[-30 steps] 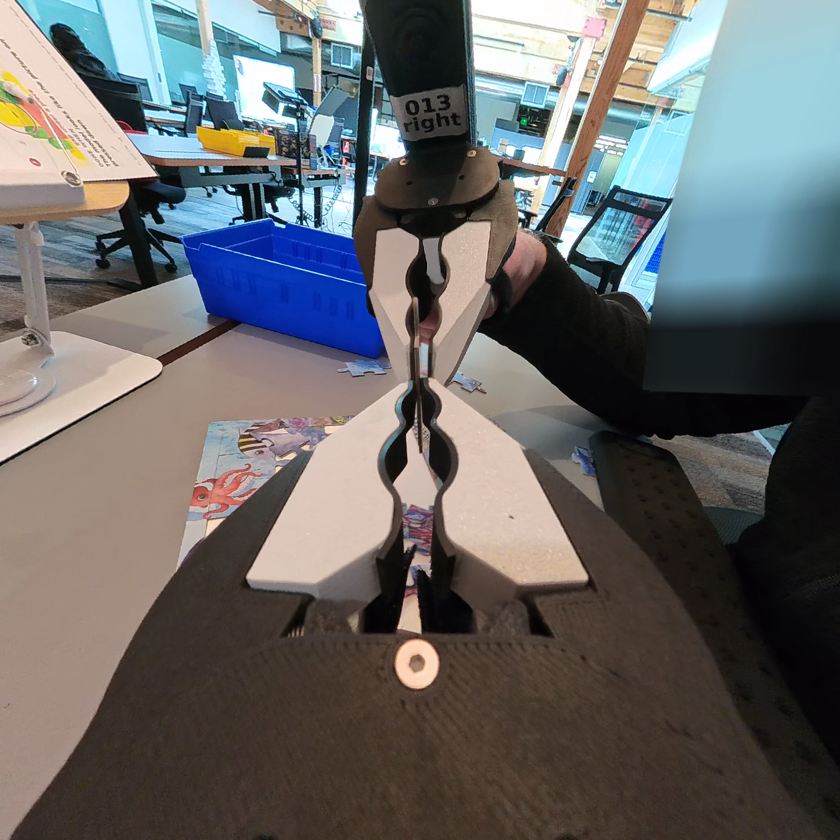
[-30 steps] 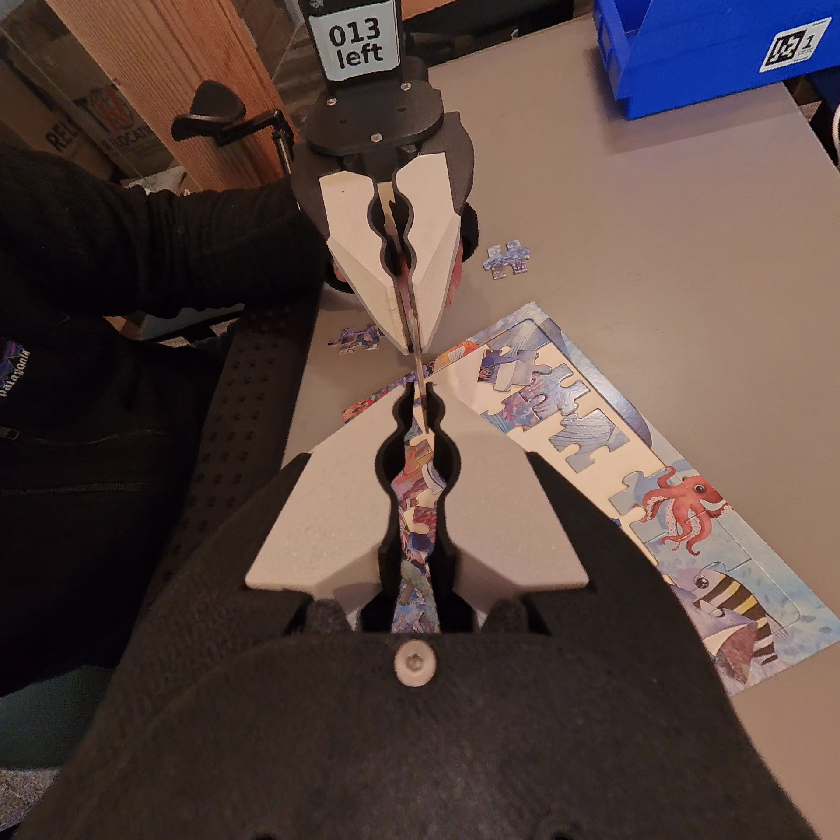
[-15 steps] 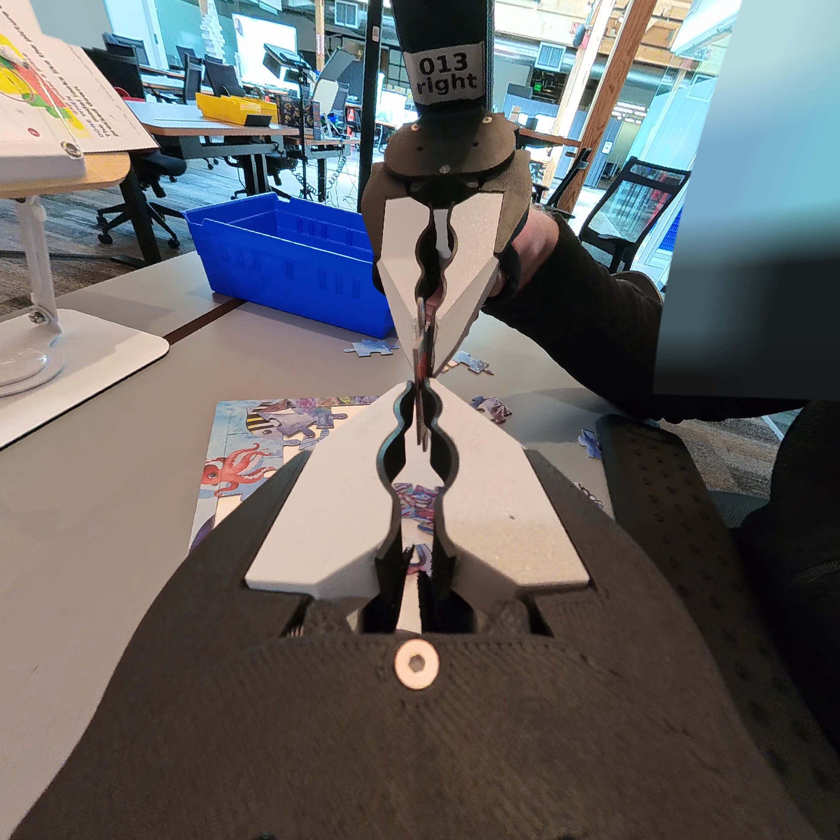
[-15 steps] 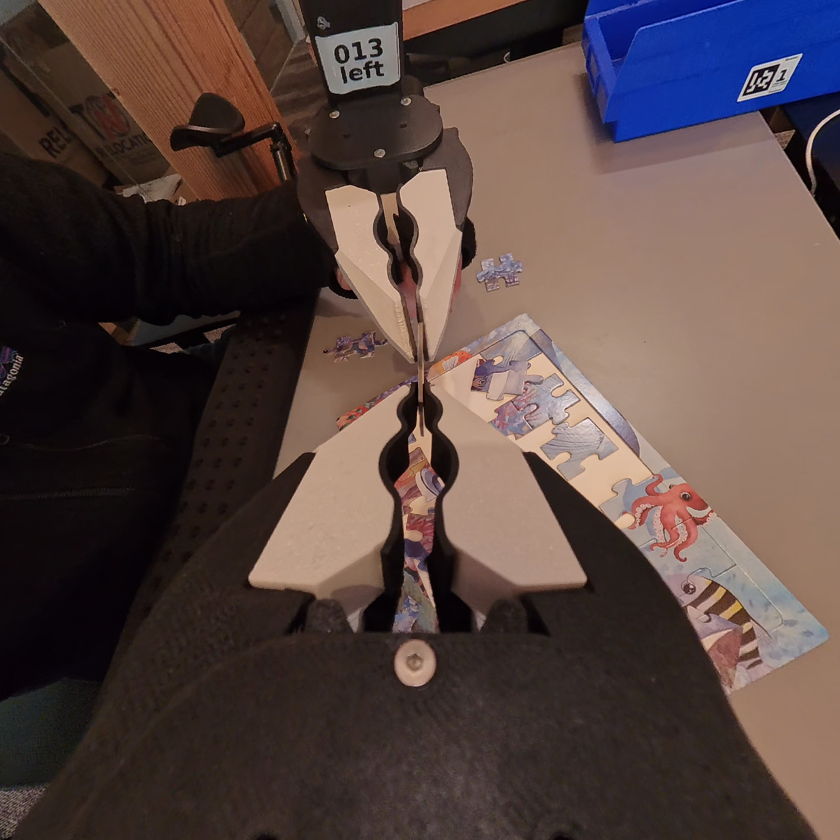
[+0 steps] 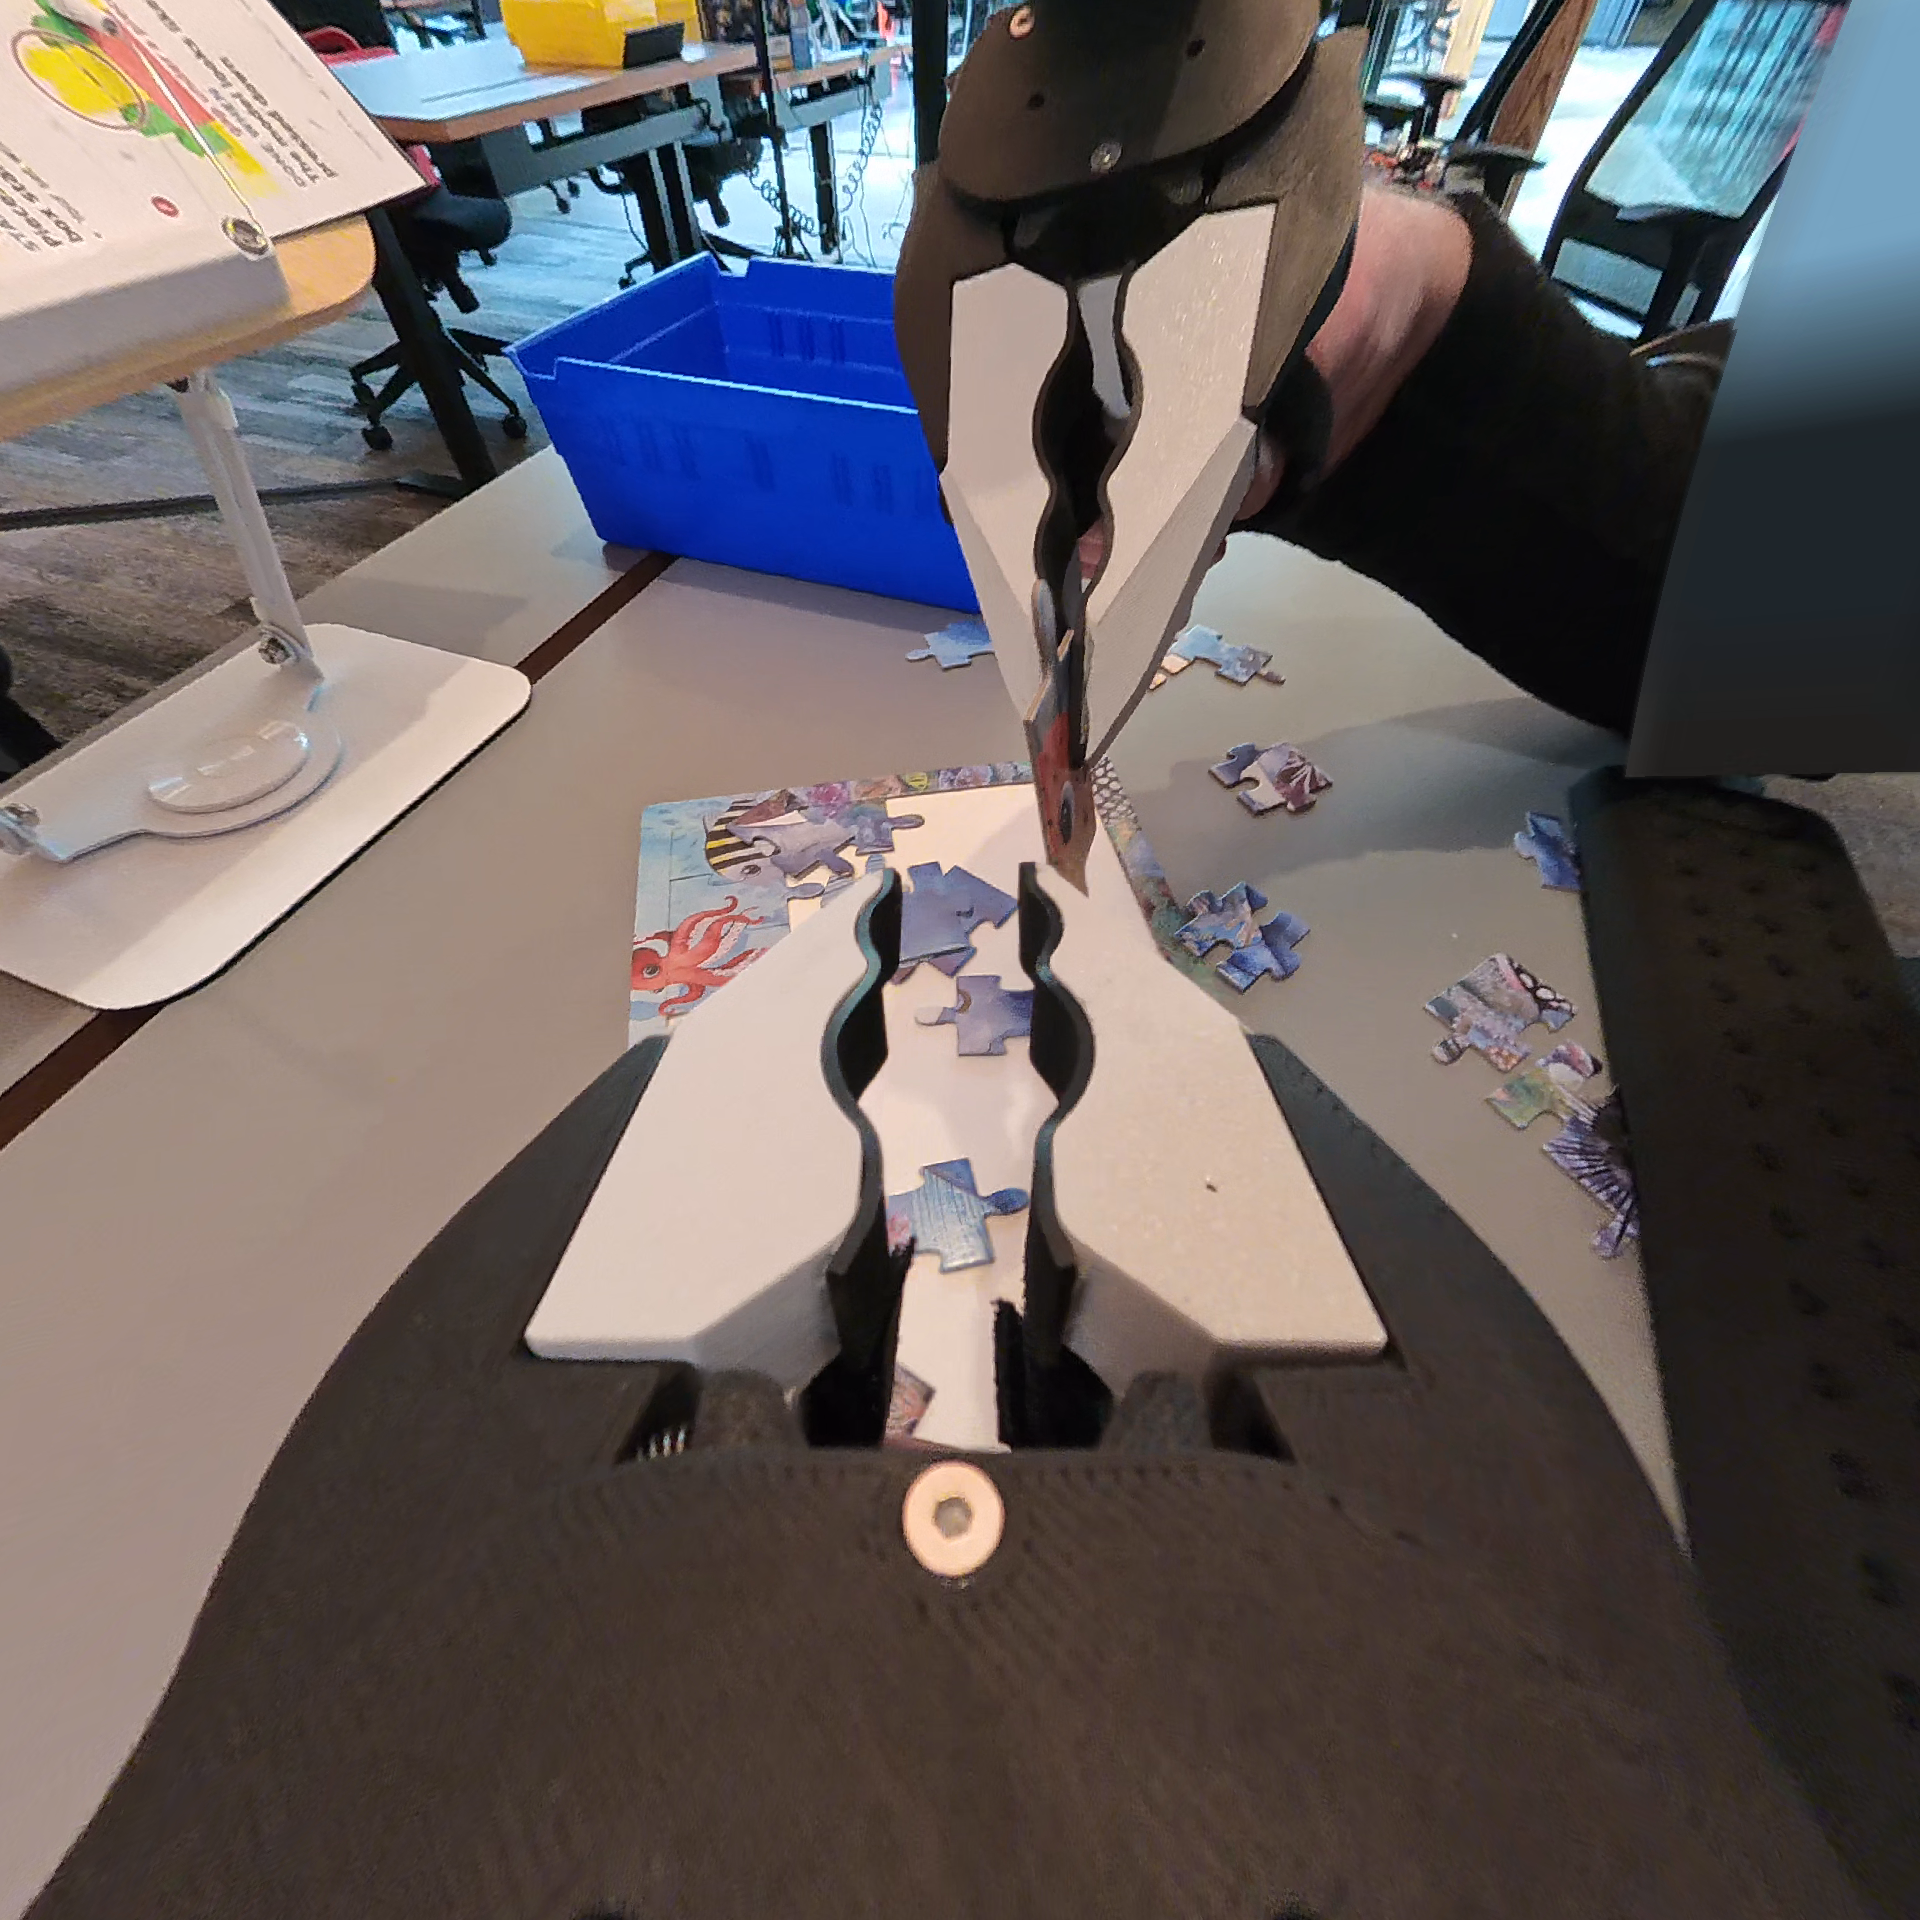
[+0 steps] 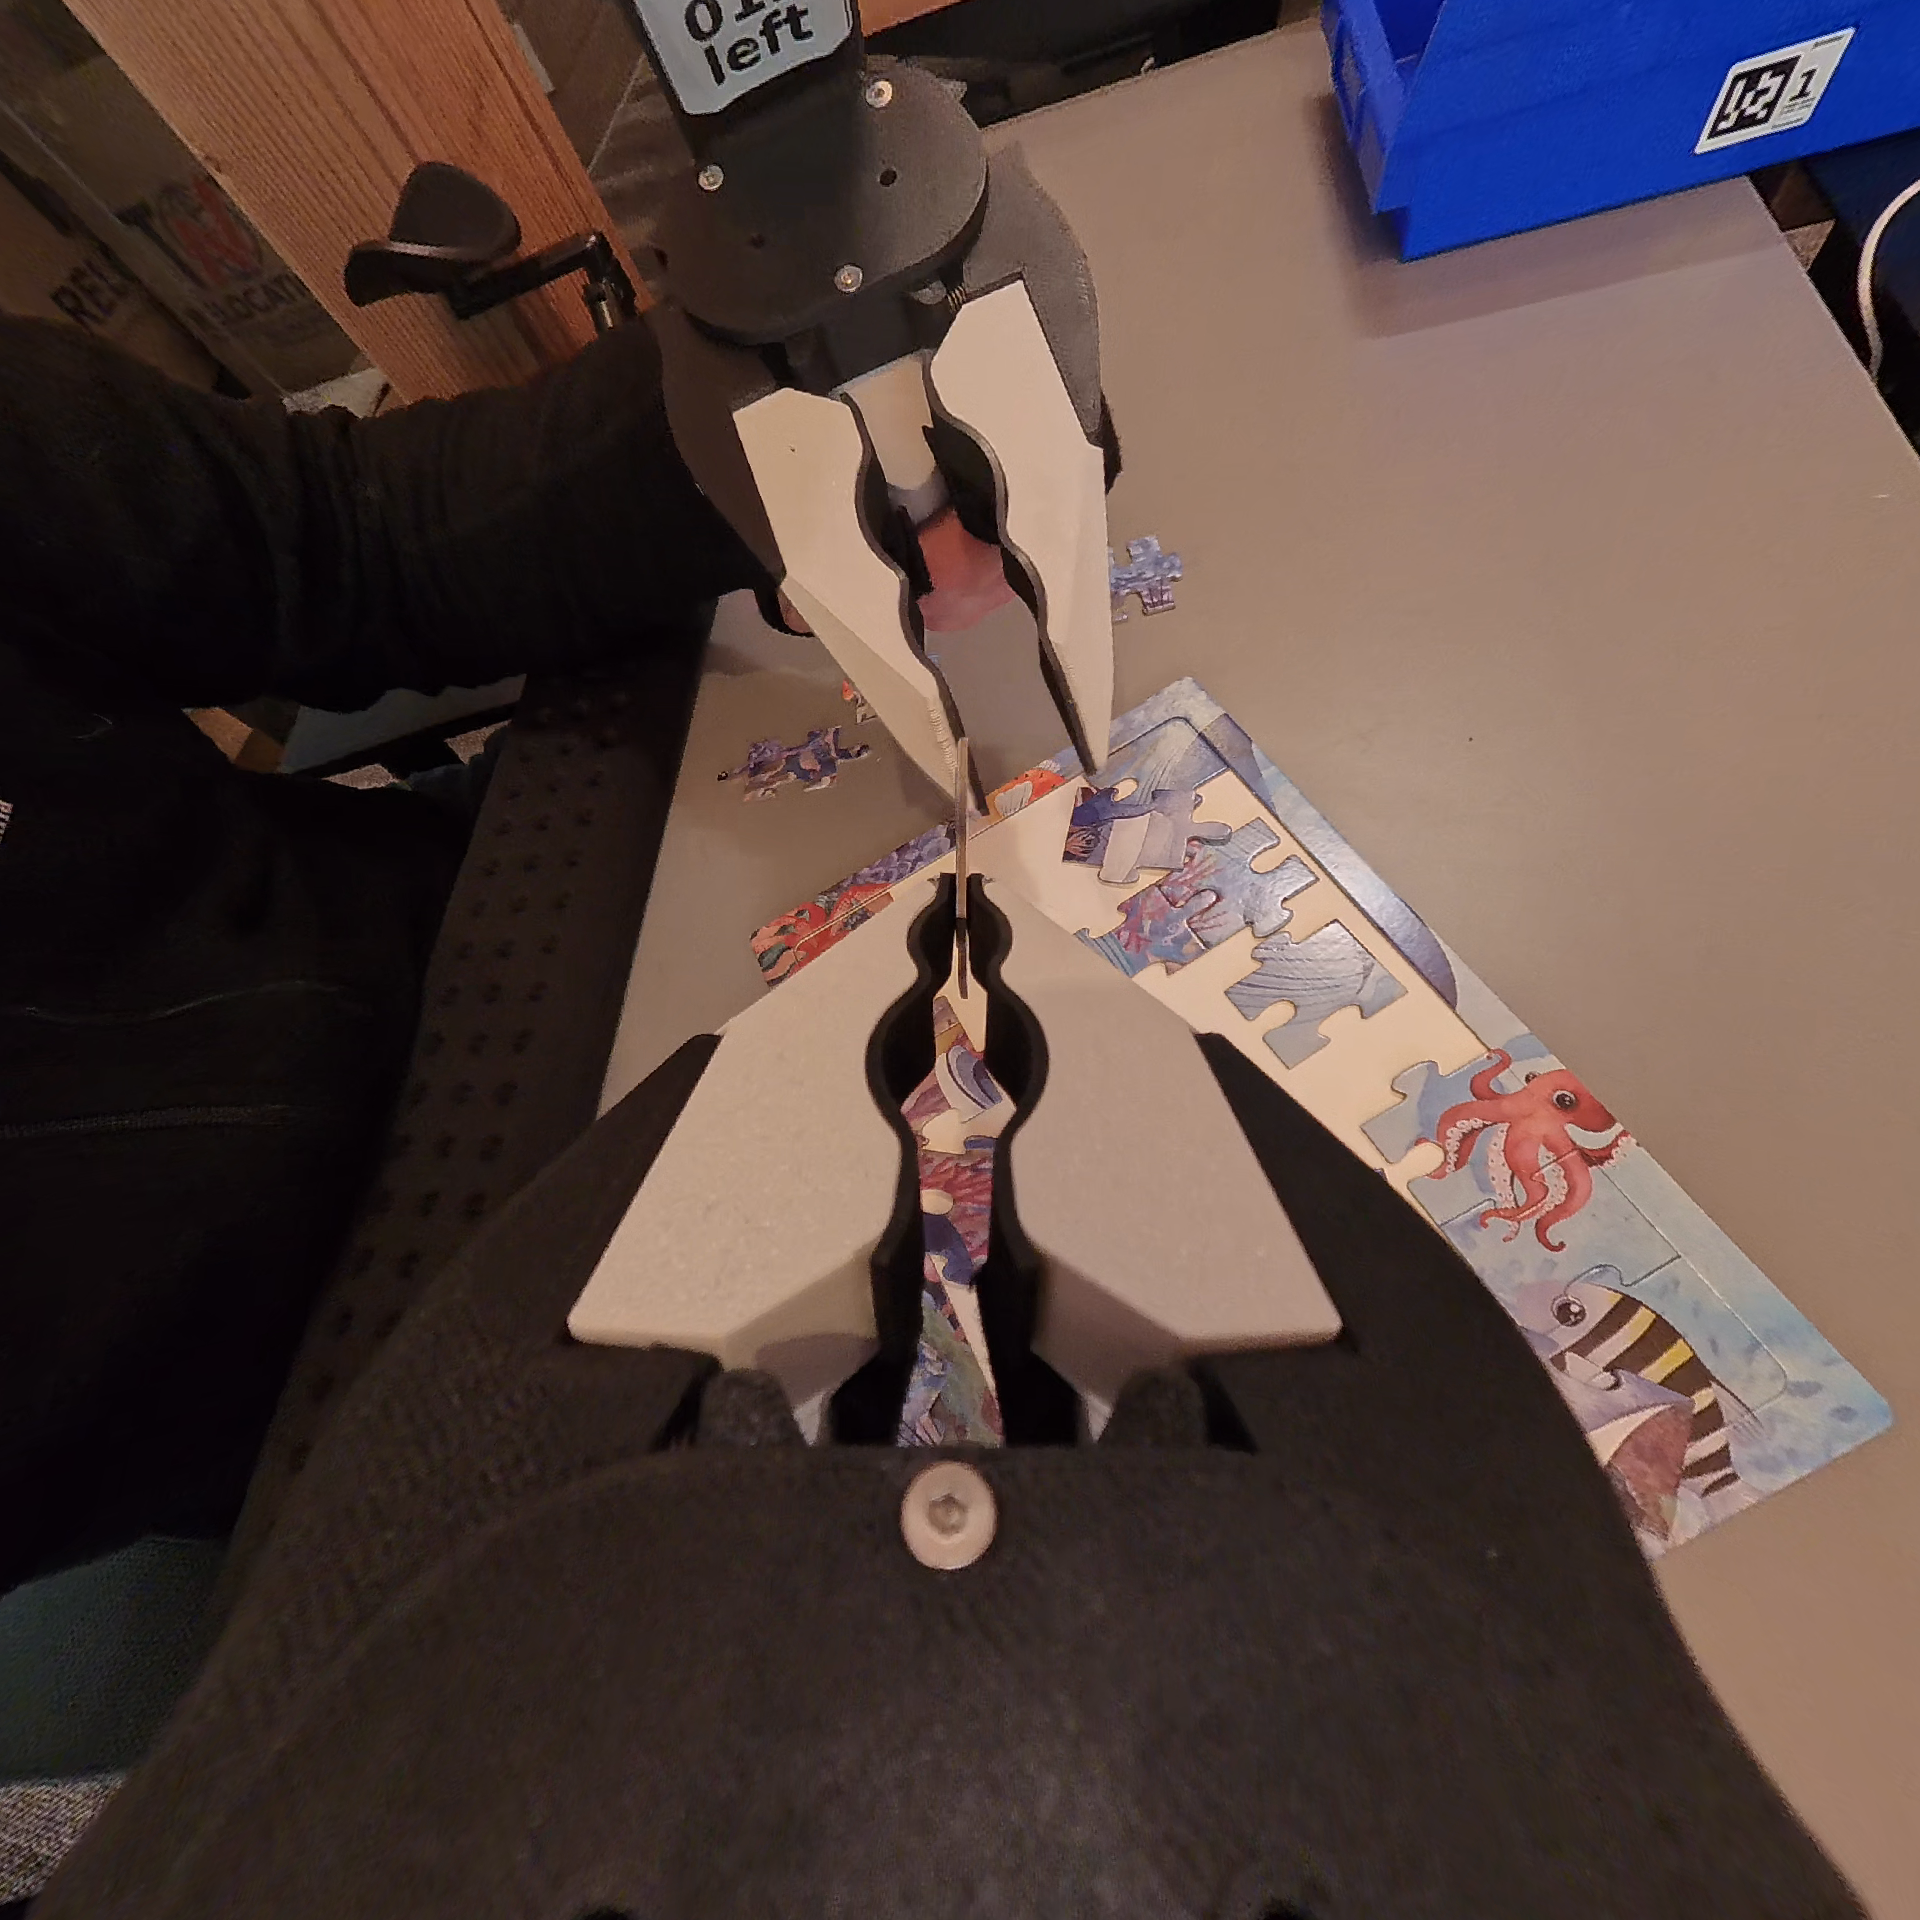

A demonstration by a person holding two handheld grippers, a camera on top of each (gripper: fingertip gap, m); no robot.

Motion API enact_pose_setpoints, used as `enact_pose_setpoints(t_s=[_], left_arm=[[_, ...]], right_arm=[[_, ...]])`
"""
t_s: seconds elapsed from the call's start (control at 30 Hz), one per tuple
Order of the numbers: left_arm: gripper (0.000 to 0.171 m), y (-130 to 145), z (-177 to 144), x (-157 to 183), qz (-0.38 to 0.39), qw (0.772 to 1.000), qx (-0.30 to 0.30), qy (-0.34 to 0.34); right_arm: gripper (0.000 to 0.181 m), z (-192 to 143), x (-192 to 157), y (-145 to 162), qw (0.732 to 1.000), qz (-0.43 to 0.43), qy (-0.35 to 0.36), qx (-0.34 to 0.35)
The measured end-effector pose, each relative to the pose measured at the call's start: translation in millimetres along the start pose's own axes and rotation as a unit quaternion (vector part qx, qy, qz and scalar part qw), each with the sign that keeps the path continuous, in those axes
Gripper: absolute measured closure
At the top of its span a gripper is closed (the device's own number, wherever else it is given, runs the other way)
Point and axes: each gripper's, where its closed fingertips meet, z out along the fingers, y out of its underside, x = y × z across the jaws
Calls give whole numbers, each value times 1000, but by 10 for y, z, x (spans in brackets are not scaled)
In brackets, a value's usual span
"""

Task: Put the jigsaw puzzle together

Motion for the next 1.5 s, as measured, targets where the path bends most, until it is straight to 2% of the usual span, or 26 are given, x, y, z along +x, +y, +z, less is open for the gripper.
enact_pose_setpoints(t_s=[0.3, 0.63, 0.8, 1.03, 1.17, 1.5], left_arm=[[148, 42, 31, -95, 4, 1000, -17, -8], [147, 263, -30, -11, 50, 995, -84, -8], [146, 570, -79, -73, 71, 986, -149, -22], [124, 1138, -145, -240, 101, 962, -250, -42], [122, 1264, -170, -296, 100, 958, -267, -44], [134, 1434, -142, -371, 90, 955, -279, -45]], right_arm=[[181, 10, 11, 21, 1000, 2, -2, -3], [181, 43, 0, 53, 1000, 4, -9, -10], [181, 208, -41, 151, 999, 7, -26, -36], [181, 400, -23, 316, 997, 19, -39, -67], [181, 406, 1, 332, 997, 23, -39, -66], [181, 479, -11, 381, 996, 25, -44, -76]])
